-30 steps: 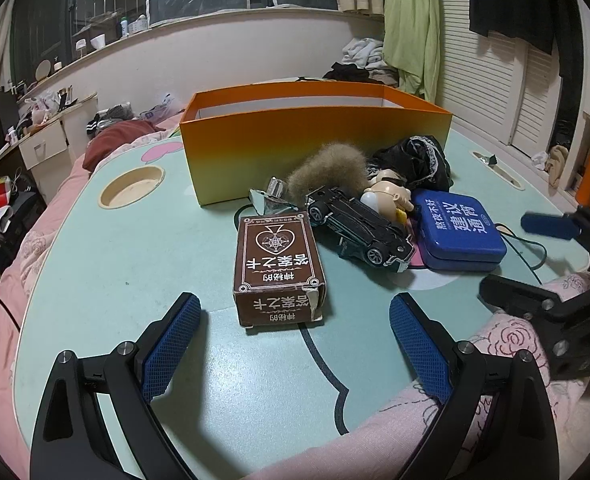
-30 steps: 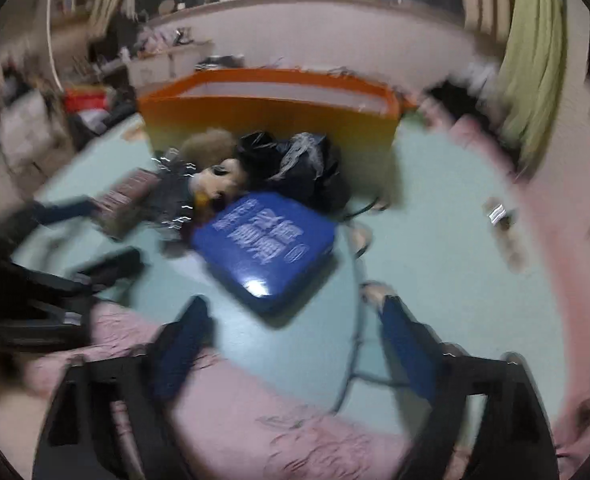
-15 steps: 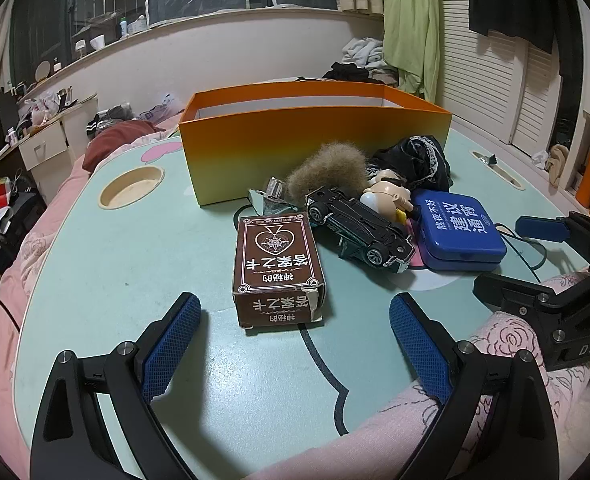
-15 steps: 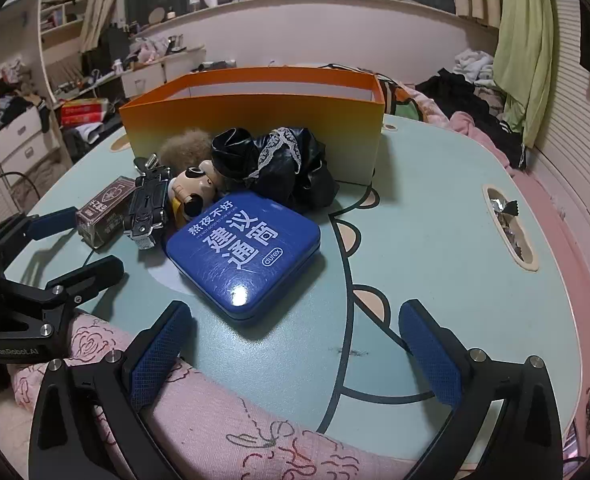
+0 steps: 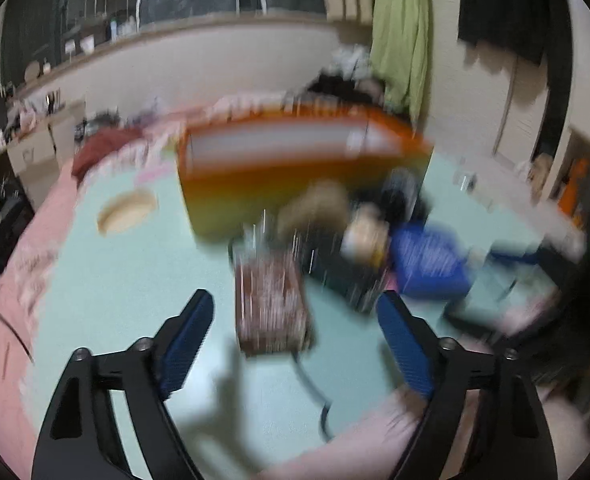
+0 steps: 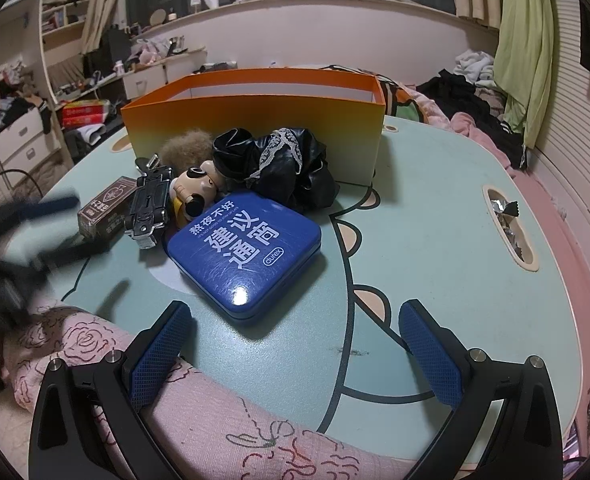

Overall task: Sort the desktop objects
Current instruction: 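Reach the left gripper into the box and grasp the red-wrapped bottle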

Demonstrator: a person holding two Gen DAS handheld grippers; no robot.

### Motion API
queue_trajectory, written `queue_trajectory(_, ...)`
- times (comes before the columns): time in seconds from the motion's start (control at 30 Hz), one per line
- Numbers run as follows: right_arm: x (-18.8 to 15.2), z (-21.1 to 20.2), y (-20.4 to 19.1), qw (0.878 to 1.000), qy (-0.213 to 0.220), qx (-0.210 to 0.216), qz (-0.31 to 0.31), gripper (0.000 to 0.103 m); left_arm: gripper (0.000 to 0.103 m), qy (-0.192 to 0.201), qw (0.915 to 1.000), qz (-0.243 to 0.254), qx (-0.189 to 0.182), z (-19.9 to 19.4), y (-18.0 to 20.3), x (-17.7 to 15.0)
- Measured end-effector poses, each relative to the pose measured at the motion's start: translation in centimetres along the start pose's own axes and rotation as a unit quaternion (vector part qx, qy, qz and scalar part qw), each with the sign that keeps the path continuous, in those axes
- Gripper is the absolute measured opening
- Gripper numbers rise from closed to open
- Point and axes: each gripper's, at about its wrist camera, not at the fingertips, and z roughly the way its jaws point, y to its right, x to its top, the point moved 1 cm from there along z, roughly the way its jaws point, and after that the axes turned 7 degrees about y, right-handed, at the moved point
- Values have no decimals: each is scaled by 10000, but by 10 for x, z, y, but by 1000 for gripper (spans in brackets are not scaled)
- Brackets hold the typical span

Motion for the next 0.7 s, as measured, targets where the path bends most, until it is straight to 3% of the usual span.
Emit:
queue_trajectory(0.07,0,0,1,10000,1,1,-2,103,80,188,9994,53,-290,-7,8,34)
queue_trajectory(0.1,1,9,1,10000,-5,5,-5,103,70,67,9983,19,-573,-3,13,56)
queue_trajectory(0.13,1,10,0,10000,-7,9,-4,103,63,-116,9963,-65,-849,5,16,72)
queue_trajectory(0.2,1,10,0,10000,-6,9,-4,103,62,-664,9881,-295,-1355,37,25,105)
queue_trajectory(0.23,1,10,0,10000,-5,9,-5,103,62,-981,9844,-343,-1417,62,30,119)
queue_trajectory(0.3,1,10,0,10000,-8,8,-5,103,61,-1506,9779,-522,-1350,107,35,132)
queue_trajectory(0.33,1,10,0,10000,-8,9,-4,103,54,-1755,9733,-678,-1317,129,34,136)
queue_trajectory(0.4,1,10,0,10000,-8,10,-4,103,48,-2356,9558,-1143,-1338,173,32,134)
queue_trajectory(0.47,1,10,0,10000,-7,10,-4,103,48,-2768,9413,-1341,-1392,199,37,127)
queue_trajectory(0.5,1,8,0,10000,-6,12,-4,103,48,-2905,9390,-1314,-1286,209,40,124)
queue_trajectory(0.6,1,10,0,10000,-7,9,-2,103,48,-2828,9476,-1106,-990,220,51,123)
queue_trajectory(0.7,1,10,1,10000,-16,16,0,103,50,-2936,9480,-925,-807,231,56,116)
